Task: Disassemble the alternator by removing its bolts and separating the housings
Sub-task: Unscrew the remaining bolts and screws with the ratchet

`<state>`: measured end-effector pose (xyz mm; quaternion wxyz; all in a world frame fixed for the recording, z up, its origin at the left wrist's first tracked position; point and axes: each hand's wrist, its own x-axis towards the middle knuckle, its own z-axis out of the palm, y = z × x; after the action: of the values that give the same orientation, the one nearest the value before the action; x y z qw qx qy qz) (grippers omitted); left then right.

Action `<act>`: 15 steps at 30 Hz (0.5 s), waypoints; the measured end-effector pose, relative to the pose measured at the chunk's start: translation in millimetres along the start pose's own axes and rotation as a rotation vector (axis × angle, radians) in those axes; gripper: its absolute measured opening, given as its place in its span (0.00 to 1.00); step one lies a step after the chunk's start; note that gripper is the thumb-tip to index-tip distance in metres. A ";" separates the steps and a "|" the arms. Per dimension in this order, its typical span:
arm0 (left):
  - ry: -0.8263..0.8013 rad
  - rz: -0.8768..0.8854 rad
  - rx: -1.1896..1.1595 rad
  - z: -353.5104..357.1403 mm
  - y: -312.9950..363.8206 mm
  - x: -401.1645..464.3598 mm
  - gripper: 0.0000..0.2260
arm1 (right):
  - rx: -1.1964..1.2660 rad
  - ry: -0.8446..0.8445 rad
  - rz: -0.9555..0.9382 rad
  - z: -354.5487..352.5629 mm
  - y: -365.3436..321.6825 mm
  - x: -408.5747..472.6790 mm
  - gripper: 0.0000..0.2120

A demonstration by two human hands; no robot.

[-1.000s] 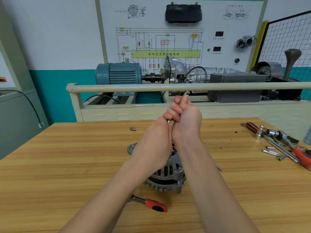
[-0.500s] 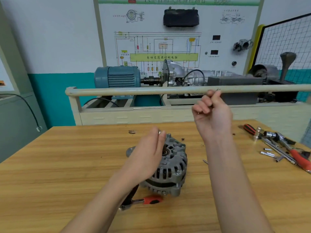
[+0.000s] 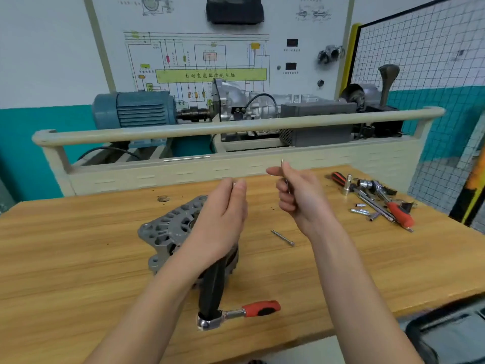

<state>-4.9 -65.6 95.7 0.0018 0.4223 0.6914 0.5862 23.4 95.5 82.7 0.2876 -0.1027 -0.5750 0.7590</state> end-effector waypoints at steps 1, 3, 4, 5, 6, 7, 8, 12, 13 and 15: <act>0.007 -0.018 -0.023 6.9 -1.0 2.9 0.14 | -0.103 0.032 0.038 -13.9 6.0 3.6 0.12; 0.002 -0.041 -0.049 20.5 -4.2 7.4 0.14 | -0.275 0.108 0.134 -40.5 24.1 11.6 0.12; 0.001 -0.042 -0.046 27.4 -6.6 9.7 0.14 | -0.354 0.140 0.178 -52.1 35.4 15.6 0.13; 0.005 -0.039 -0.037 33.9 -9.3 11.9 0.15 | -0.441 0.156 0.213 -62.2 47.0 19.3 0.14; 0.016 -0.039 -0.033 39.4 -12.2 14.3 0.15 | -0.536 0.156 0.239 -70.6 59.1 23.5 0.14; 0.032 -0.047 -0.044 44.4 -15.1 17.3 0.15 | -0.632 0.146 0.255 -76.7 71.6 28.3 0.14; 0.046 -0.062 -0.070 48.5 -18.0 20.5 0.15 | -0.721 0.134 0.265 -80.5 83.2 33.0 0.14; 0.047 -0.104 -0.142 60.6 -27.8 33.6 0.15 | -0.997 0.167 0.247 -77.2 113.7 52.9 0.12; 0.048 -0.099 -0.136 62.6 -30.6 35.7 0.15 | -1.049 0.189 0.206 -74.9 117.9 55.9 0.11; 0.058 -0.070 -0.083 64.6 -37.1 37.8 0.15 | -1.151 0.209 0.125 -72.3 124.7 59.8 0.10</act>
<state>-18.7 10.4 64.0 0.0196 0.3803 0.6805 0.6261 -29.8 165.8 -46.1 0.1955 -0.3505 -0.8559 0.3260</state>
